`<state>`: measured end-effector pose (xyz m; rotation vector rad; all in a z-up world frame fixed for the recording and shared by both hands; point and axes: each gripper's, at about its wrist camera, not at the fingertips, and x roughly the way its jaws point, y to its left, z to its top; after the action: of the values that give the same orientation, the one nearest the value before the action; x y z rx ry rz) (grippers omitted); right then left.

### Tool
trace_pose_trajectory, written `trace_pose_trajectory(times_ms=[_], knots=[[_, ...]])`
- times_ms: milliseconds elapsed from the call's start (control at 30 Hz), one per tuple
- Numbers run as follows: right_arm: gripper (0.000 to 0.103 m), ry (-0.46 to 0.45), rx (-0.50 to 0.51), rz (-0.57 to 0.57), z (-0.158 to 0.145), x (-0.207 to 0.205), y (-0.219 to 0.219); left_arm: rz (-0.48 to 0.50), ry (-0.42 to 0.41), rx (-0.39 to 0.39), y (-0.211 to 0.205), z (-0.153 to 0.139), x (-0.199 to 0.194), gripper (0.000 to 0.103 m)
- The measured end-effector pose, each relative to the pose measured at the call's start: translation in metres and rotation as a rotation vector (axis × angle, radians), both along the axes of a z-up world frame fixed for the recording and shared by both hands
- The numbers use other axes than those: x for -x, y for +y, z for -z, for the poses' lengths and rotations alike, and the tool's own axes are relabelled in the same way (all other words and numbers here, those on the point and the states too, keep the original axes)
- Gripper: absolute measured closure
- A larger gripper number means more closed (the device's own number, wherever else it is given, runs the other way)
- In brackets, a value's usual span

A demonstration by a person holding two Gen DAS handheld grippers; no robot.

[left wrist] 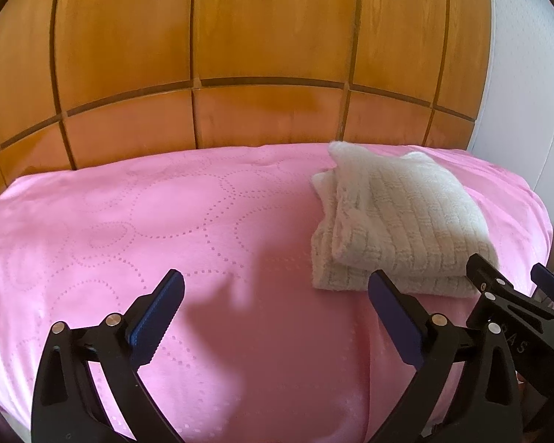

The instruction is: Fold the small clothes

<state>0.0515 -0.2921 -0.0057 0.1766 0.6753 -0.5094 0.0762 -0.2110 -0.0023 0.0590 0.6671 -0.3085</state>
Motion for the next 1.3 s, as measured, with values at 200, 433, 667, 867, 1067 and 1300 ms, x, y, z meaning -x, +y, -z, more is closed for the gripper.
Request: trace_pose_trajectory(times_ms=[200, 433, 667, 867, 1067, 1300], knots=[[0.002, 0.001, 0.005, -0.005, 0.000, 0.001, 0.003, 0.001, 0.004, 0.001, 0.002, 0.000, -0.001, 0.004], [0.002, -0.007, 0.009, -0.007, -0.002, 0.002, 0.006, 0.001, 0.004, 0.004, 0.001, -0.001, 0.000, 0.004], [0.002, -0.007, 0.008, -0.018, -0.002, 0.002, 0.010, -0.009, 0.001, 0.013, 0.002, -0.001, 0.002, 0.004], [0.002, -0.020, 0.027, -0.031, -0.006, 0.002, 0.014, -0.015, -0.002, 0.014, 0.003, -0.002, 0.004, 0.004], [0.002, -0.023, 0.024, -0.028, -0.006, 0.005, 0.015, -0.020, -0.007, 0.016, 0.003, -0.003, 0.006, 0.004], [0.002, -0.019, 0.022, -0.026, -0.004, 0.004, 0.015, -0.028, -0.006, 0.015, 0.004, -0.003, 0.006, 0.004]])
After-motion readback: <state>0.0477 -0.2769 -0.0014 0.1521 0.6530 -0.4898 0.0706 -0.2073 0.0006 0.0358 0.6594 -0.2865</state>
